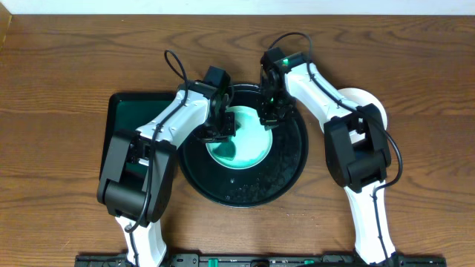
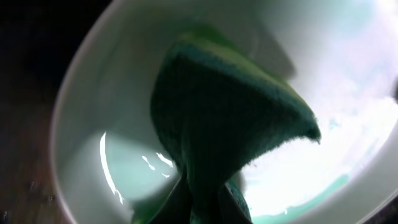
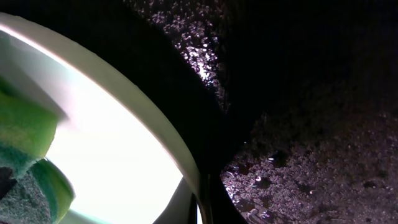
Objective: Clean dirty plates on tray and stack at the side
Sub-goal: 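Scrub the last plate with the sponge in the left gripper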
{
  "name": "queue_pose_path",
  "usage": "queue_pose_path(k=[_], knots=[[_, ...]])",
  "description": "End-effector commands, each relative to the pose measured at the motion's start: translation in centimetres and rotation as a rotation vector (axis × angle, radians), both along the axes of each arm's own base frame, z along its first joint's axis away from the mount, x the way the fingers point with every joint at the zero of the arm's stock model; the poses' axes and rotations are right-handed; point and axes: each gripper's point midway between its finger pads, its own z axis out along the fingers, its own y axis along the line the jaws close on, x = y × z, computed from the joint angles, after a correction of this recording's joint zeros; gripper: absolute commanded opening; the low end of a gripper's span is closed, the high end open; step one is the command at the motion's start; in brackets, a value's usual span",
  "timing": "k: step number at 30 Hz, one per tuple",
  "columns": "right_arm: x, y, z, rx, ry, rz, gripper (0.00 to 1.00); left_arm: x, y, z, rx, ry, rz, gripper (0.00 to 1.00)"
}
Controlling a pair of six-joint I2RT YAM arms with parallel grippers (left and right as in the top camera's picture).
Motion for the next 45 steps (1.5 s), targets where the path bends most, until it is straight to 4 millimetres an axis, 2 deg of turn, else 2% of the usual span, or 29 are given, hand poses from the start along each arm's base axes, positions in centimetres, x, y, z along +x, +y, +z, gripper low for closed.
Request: queue_pose_path(k=[1, 5, 9, 11, 13, 16, 19, 21, 22, 25, 26, 27, 29, 32, 34, 36, 38, 40, 42, 43, 45], knots=[[-3.6, 3.5, -2.6, 0.018, 0.096, 0.023, 0.01, -3.6, 1.5, -2.4, 0.127, 0.134, 0.012, 0.07], [-3.5, 3.5, -2.6, 0.023, 0.097, 0.018, 0.01, -4.4, -2.6, -1.9, -0.048, 0.111, -0.219, 0.07], [-3.4, 3.5, -2.5, 0.027, 0.097, 0.018, 0.01, -3.3, -3.0, -2.1, -0.053, 0.053, -0.252, 0.07], [-3.4, 3.5, -2.5, 0.026, 0.097, 0.017, 0.01, -1.7, -1.6, -2.4, 0.008, 0.004, -0.203, 0.07], [-3.2, 3.4, -2.6, 0.028, 0.095, 0.012, 0.01, 0.6, 1.1, -2.7, 0.119, -0.058, -0.081, 0.07], [-2.6, 2.8, -2.5, 0.037, 0.092, -0.01, 0.01, 4.5, 7.4, -1.5, 0.358, -0.183, 0.245, 0.07], [-2.4, 2.7, -2.5, 0.04, 0.091, -0.014, 0.01, 4.5, 8.1, -1.3, 0.408, -0.195, 0.252, 0.07], [-2.4, 2.8, -2.5, 0.048, 0.09, -0.014, 0.01, 4.3, 7.6, -1.3, 0.404, -0.19, 0.238, 0.07], [-2.4, 2.8, -2.5, 0.049, 0.09, -0.015, 0.01, 3.9, 6.3, -1.3, 0.355, -0.17, 0.179, 0.07], [-2.4, 2.8, -2.5, 0.055, 0.094, -0.017, 0.01, 1.9, -0.4, -0.6, 0.015, -0.105, -0.144, 0.07], [-2.3, 2.8, -2.4, 0.059, 0.095, -0.02, 0.01, 1.1, -2.1, -0.1, -0.083, -0.089, -0.214, 0.07], [-2.2, 2.7, -2.4, 0.067, 0.098, -0.025, 0.01, 0.3, -3.3, 0.4, -0.166, -0.074, -0.258, 0.07], [-1.6, 2.5, -2.1, 0.111, 0.102, -0.036, 0.01, -0.6, -4.7, 1.2, -0.264, -0.044, -0.284, 0.07], [-0.7, 1.7, -2.0, 0.144, 0.105, -0.065, 0.01, -0.8, -4.7, 1.2, -0.265, -0.031, -0.267, 0.07], [0.0, 1.0, -1.9, 0.184, 0.108, -0.095, 0.01, -0.2, -3.9, 0.8, -0.206, -0.024, -0.165, 0.07], [0.4, 0.6, -2.5, 0.24, 0.115, -0.128, 0.01, 0.5, -2.9, 0.3, -0.12, 0.0, 0.051, 0.07], [-0.1, 0.2, -3.5, 0.264, 0.142, -0.166, 0.01, 0.8, -3.1, 0.2, -0.099, 0.018, 0.189, 0.07], [-0.4, 0.0, -3.8, 0.291, 0.161, -0.18, 0.01, 1.4, -3.8, 0.3, -0.116, -0.006, 0.211, 0.06], [-0.3, -0.3, -3.9, 0.295, 0.165, -0.189, 0.01, 2.8, -4.0, 0.4, -0.103, -0.082, 0.204, 0.07], [-0.3, -0.4, -4.0, 0.288, 0.161, -0.189, 0.01, 4.1, -3.2, 0.4, -0.052, -0.147, 0.216, 0.07], [-0.3, -0.5, -4.1, 0.277, 0.158, -0.185, 0.01, 5.2, -1.7, 0.5, 0.025, -0.203, 0.235, 0.07]])
